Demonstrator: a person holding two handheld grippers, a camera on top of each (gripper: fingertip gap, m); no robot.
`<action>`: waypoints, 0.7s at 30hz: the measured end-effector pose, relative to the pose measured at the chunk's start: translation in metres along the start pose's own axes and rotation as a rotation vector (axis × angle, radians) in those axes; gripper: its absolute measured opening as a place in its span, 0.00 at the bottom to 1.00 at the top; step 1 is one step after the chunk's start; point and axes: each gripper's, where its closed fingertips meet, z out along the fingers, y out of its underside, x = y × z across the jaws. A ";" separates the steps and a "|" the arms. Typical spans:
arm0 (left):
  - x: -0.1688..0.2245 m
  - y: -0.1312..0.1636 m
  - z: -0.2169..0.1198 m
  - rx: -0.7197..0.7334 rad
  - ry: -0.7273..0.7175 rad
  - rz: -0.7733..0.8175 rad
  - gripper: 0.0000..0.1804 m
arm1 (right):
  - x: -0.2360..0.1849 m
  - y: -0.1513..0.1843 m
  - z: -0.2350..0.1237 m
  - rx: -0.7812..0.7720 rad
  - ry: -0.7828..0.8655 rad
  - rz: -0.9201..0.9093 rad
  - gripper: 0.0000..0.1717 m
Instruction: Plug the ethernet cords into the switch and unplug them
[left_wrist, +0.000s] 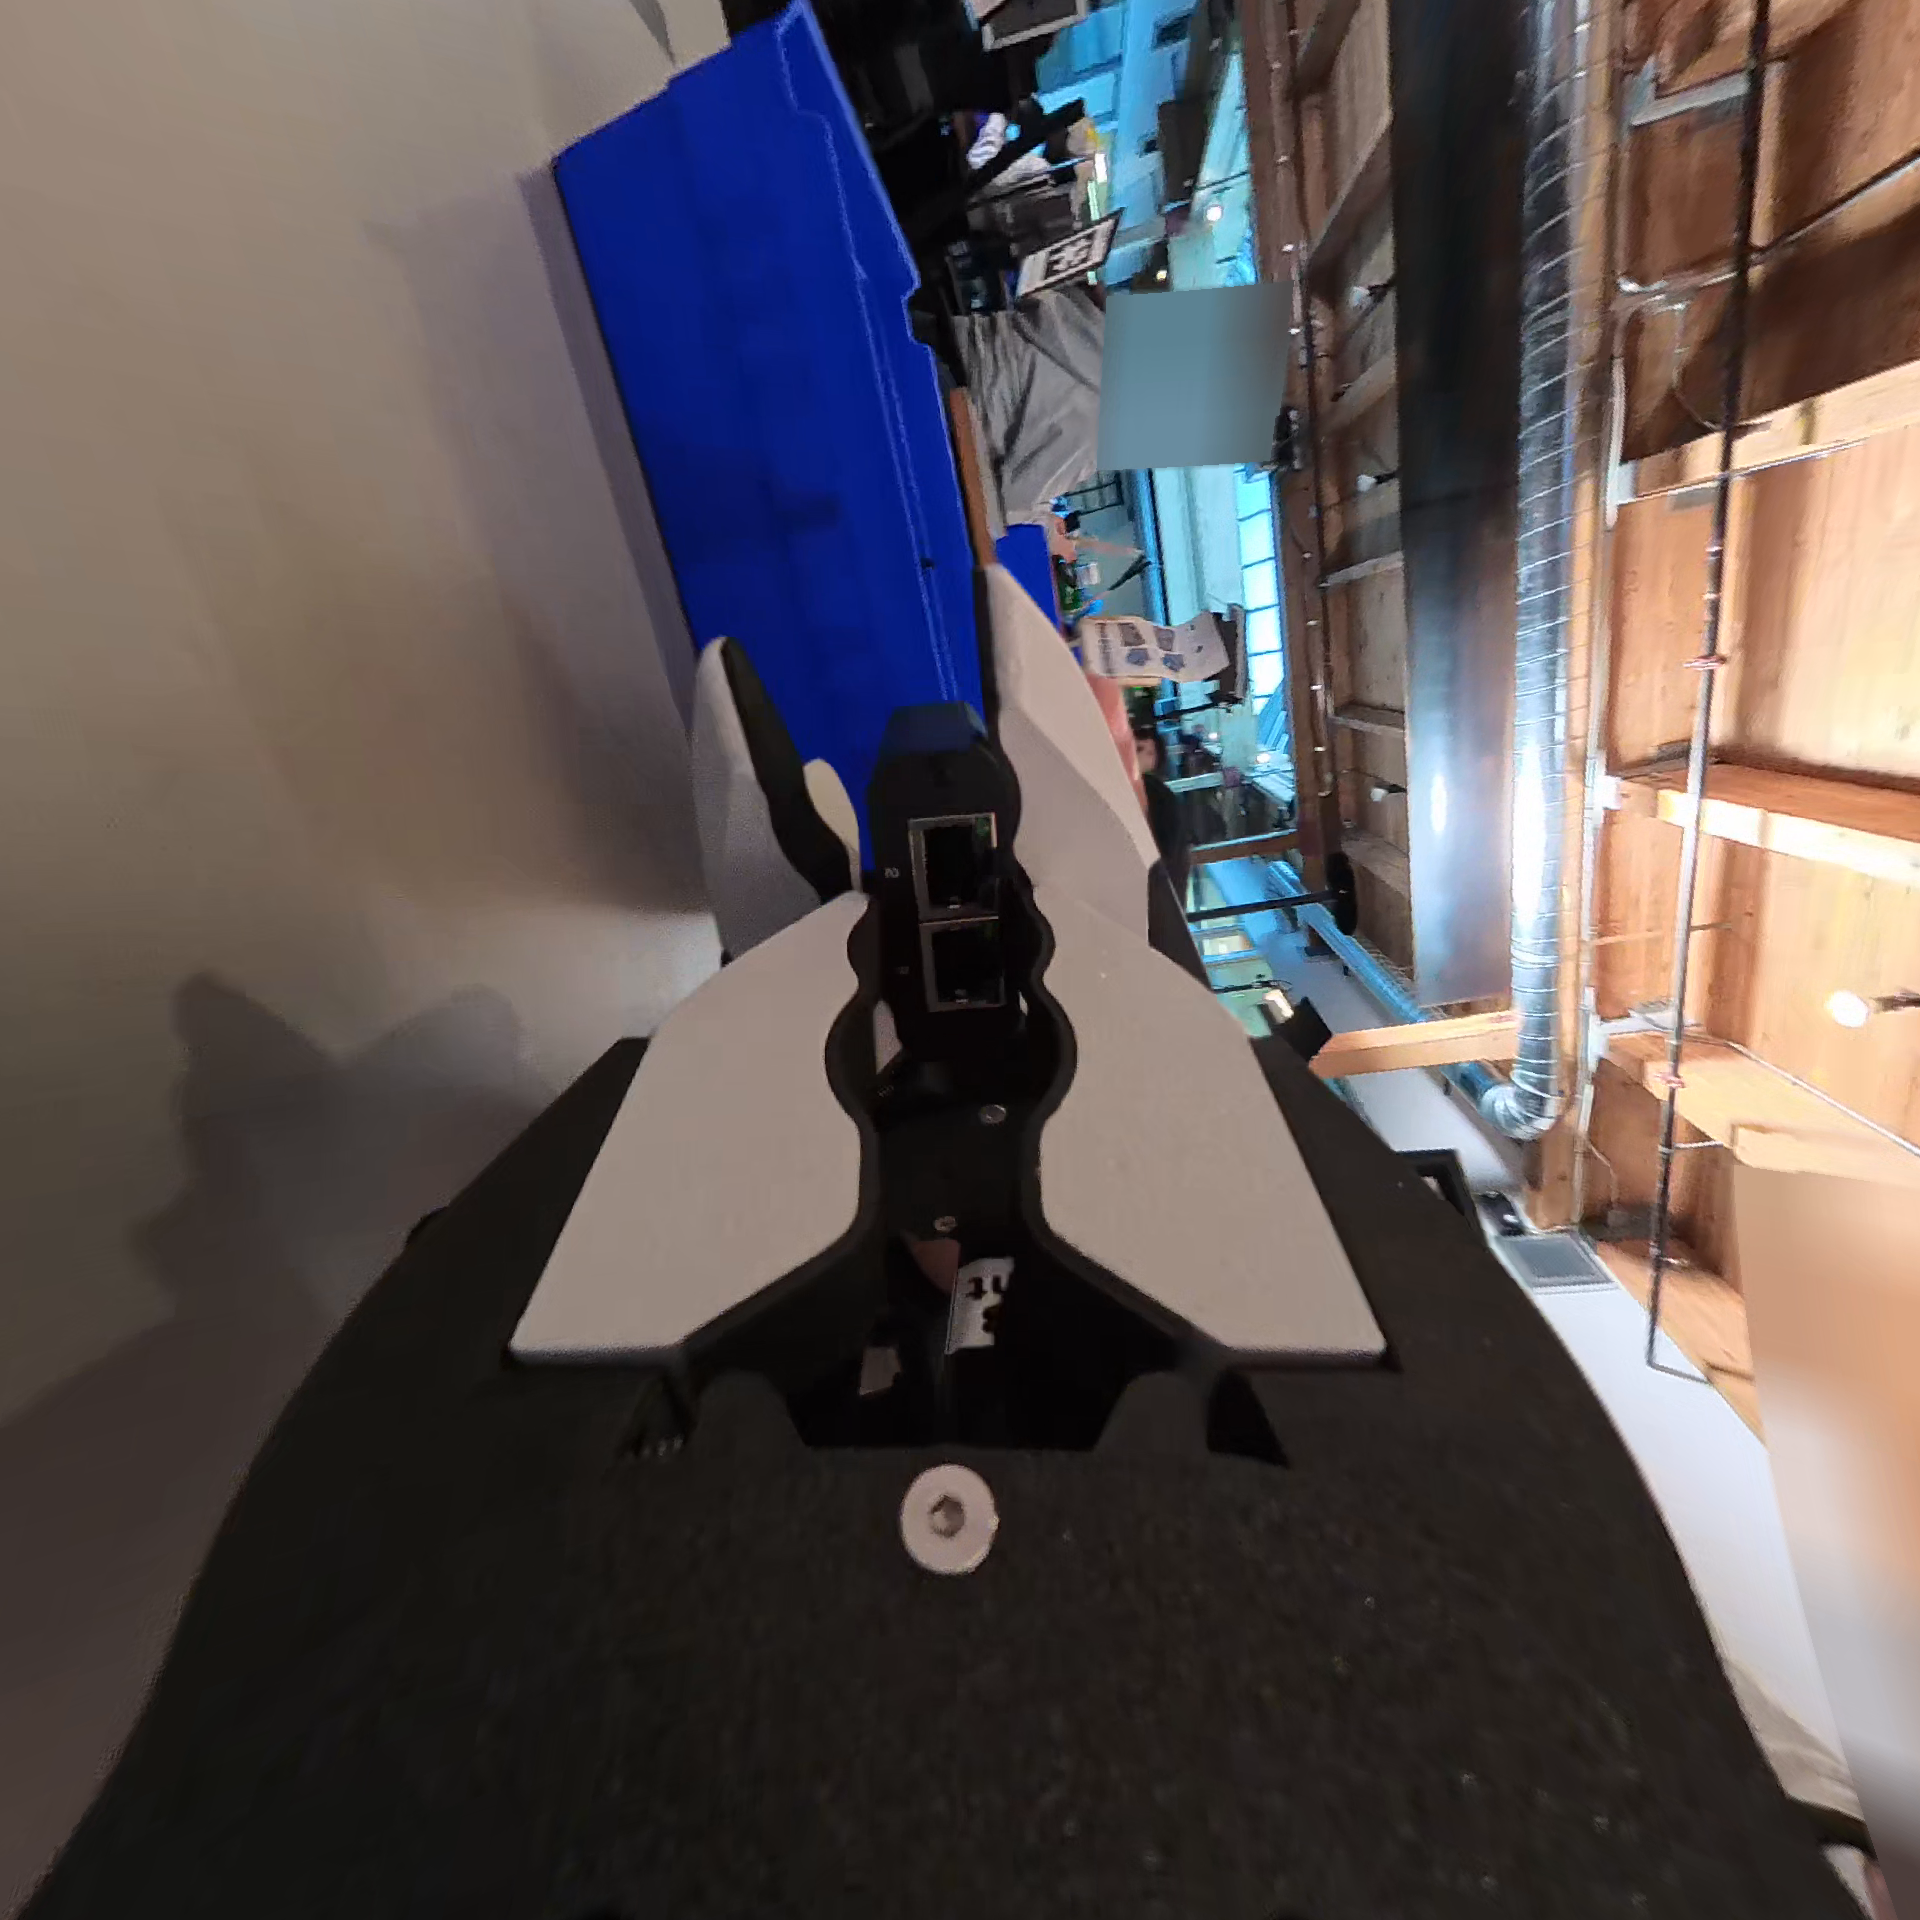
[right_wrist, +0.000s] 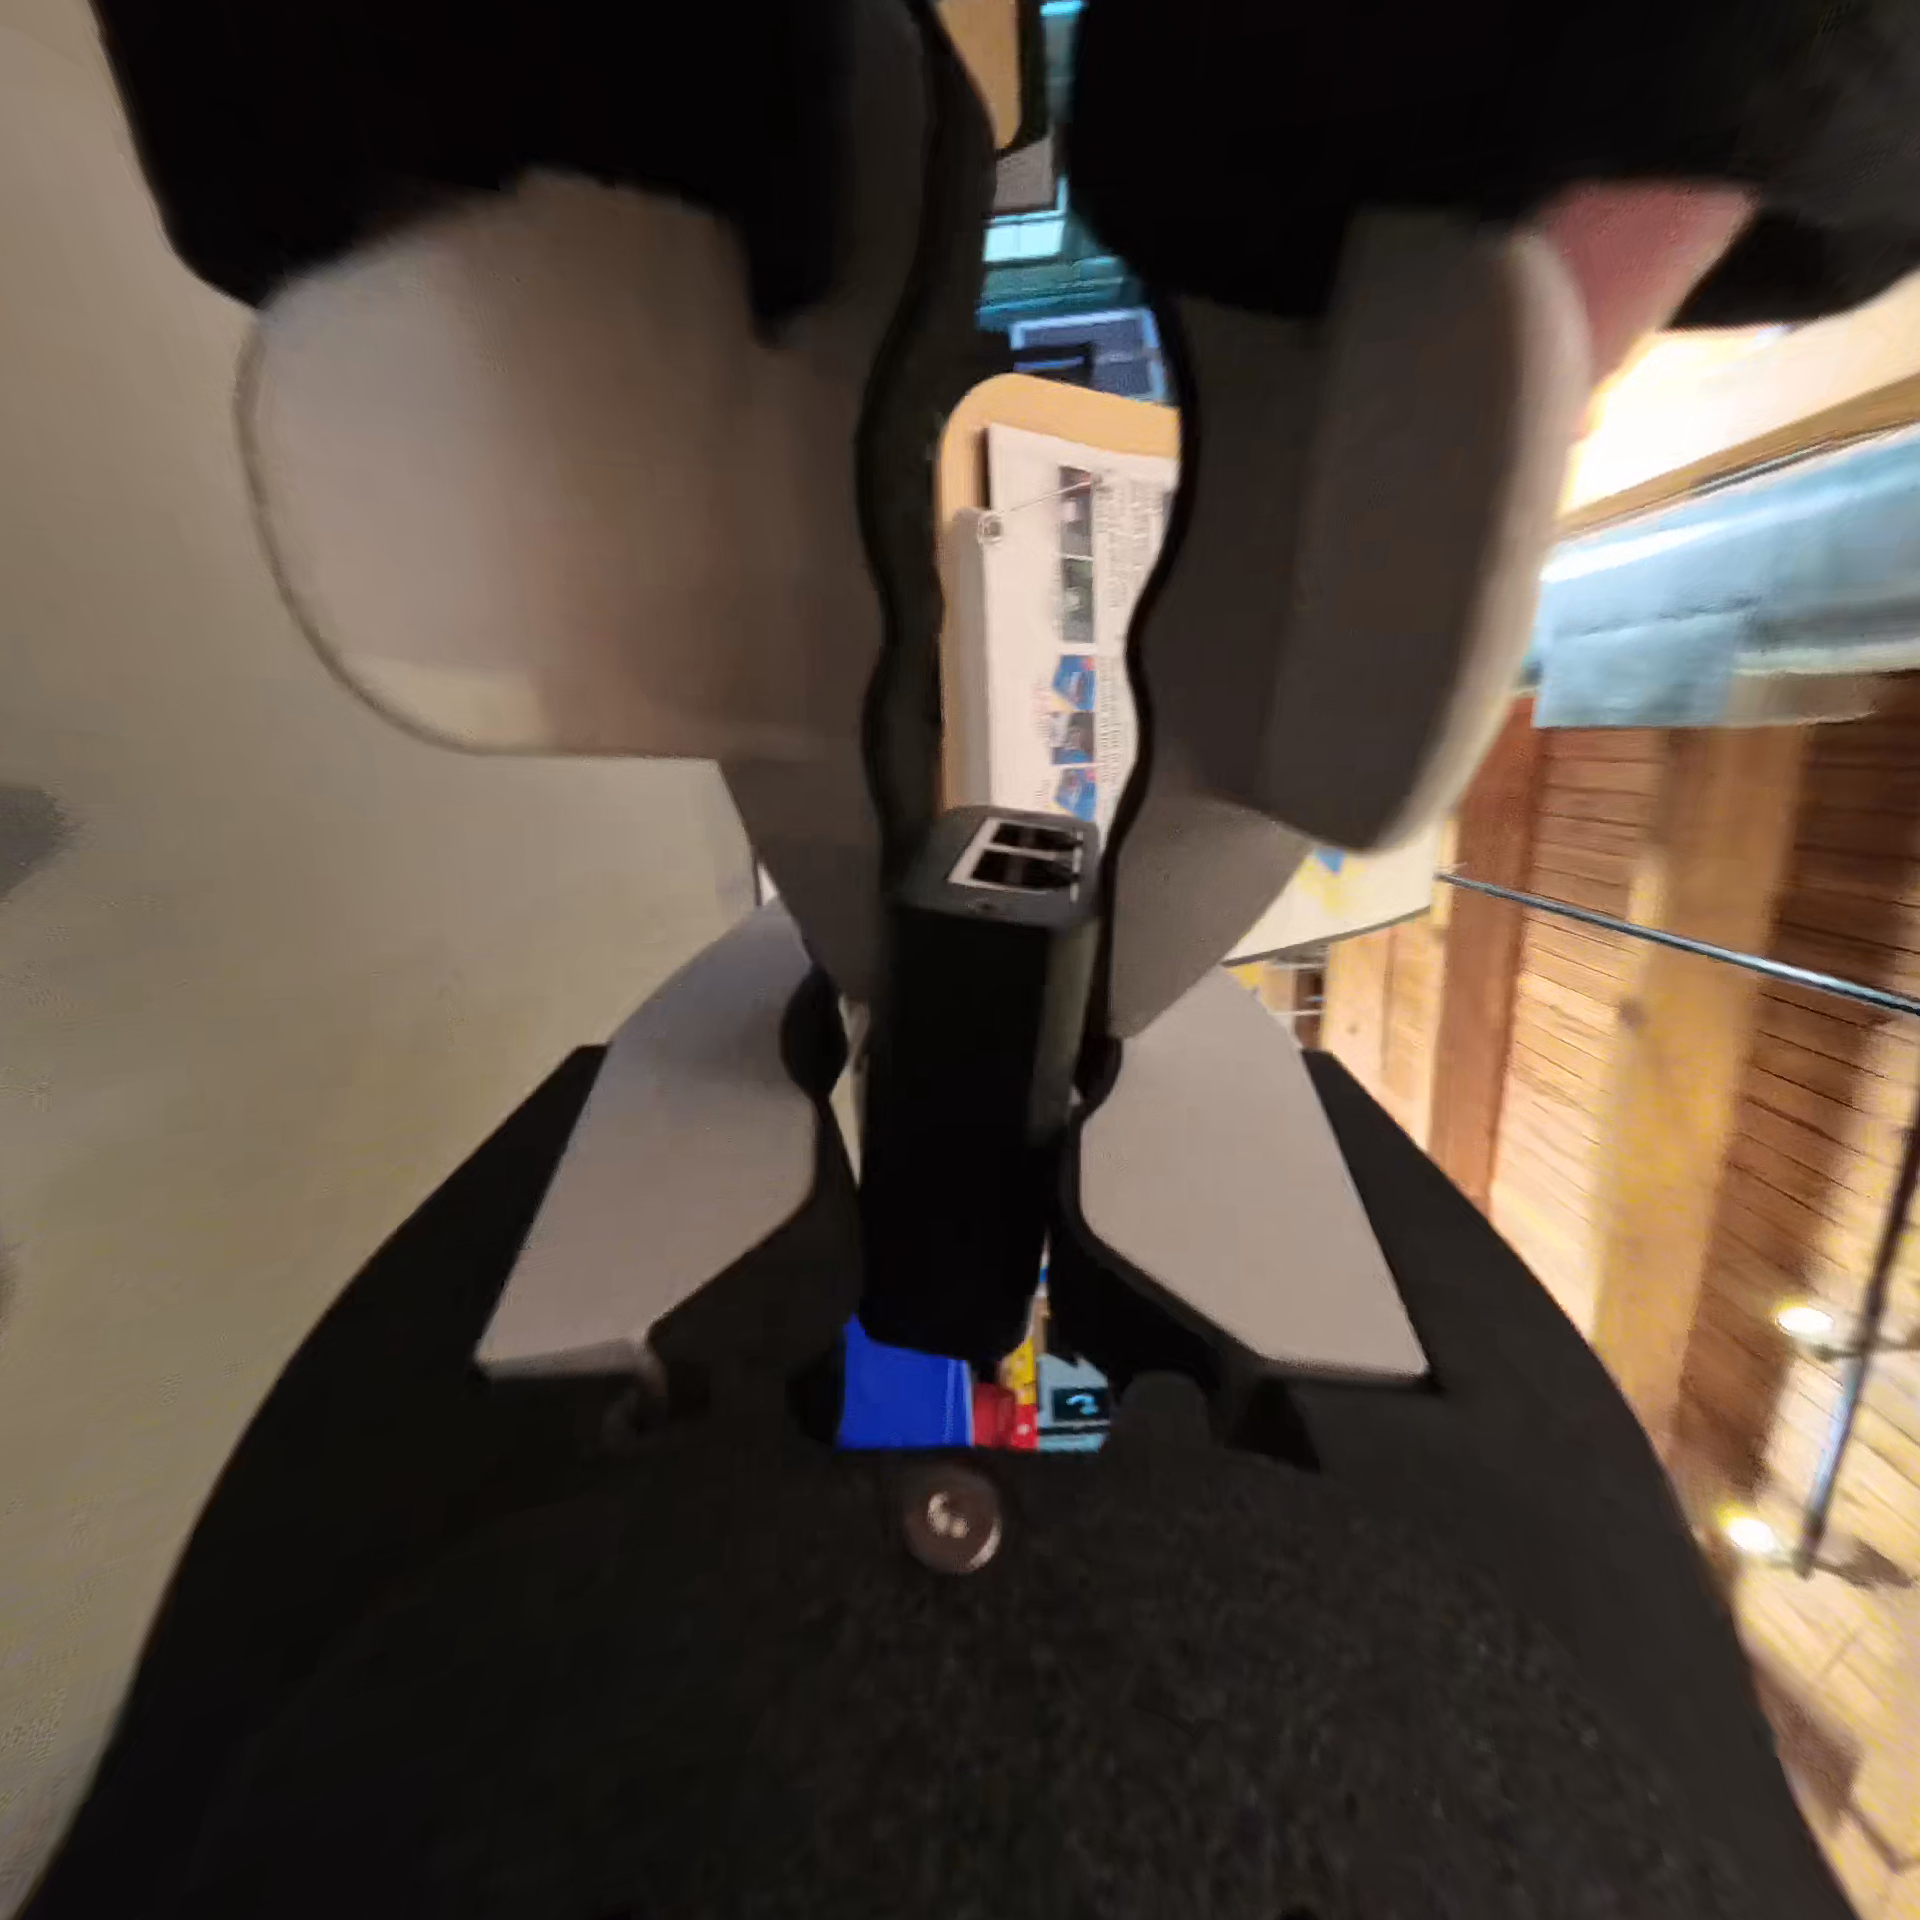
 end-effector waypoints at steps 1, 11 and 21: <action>0.001 0.001 0.000 -0.001 0.012 -0.007 0.14 | 0.002 0.000 -0.001 0.012 0.006 -0.003 0.23; 0.004 -0.005 -0.025 -0.089 -0.111 0.446 0.35 | -0.007 0.007 0.001 0.209 -0.283 0.455 0.23; -0.001 -0.016 -0.037 -0.090 -0.318 0.845 0.42 | -0.008 -0.061 0.017 0.548 -0.523 0.665 0.22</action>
